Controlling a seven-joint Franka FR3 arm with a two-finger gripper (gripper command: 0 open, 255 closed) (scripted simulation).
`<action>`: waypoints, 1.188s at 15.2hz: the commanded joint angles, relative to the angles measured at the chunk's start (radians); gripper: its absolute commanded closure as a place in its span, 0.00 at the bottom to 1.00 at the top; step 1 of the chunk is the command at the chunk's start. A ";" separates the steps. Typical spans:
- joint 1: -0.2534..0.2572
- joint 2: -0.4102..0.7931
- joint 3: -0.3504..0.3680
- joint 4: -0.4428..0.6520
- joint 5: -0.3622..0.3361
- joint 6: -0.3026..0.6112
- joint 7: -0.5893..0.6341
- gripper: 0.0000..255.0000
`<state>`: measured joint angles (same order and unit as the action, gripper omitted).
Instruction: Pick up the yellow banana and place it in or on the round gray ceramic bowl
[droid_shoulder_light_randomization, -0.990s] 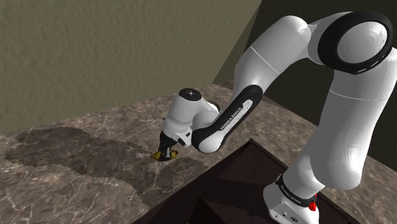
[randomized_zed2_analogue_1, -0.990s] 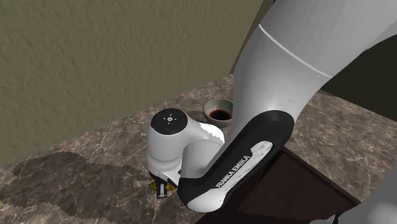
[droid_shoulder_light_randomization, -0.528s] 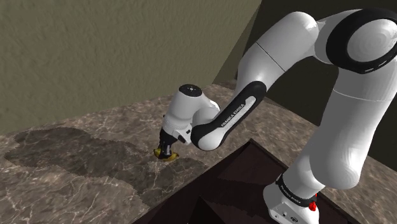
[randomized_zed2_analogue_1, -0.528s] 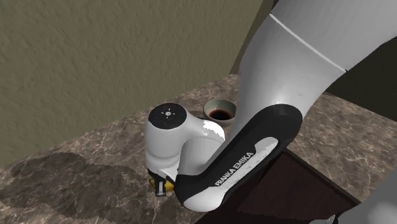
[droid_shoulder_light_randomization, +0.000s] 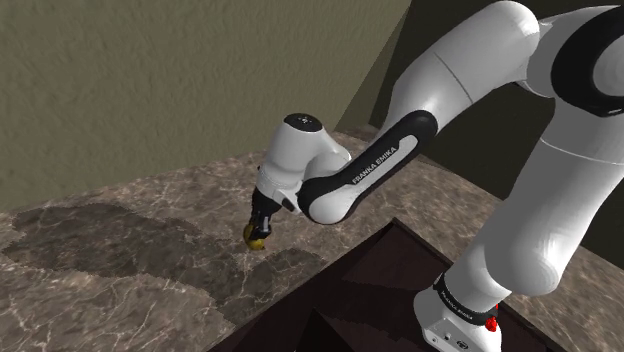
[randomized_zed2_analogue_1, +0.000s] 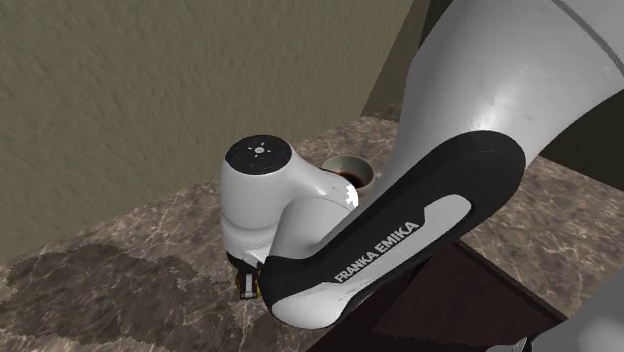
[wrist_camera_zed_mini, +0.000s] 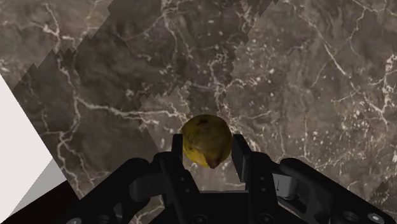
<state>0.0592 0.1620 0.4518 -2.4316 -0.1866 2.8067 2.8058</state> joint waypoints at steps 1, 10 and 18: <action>-0.013 -0.031 0.018 -0.001 0.041 -0.026 -0.031 1.00; -0.031 -0.146 0.050 0.019 0.175 -0.146 -0.127 1.00; -0.027 -0.233 0.048 0.054 0.250 -0.259 -0.181 1.00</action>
<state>0.0309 -0.0559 0.5007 -2.3805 0.0510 2.5648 2.6335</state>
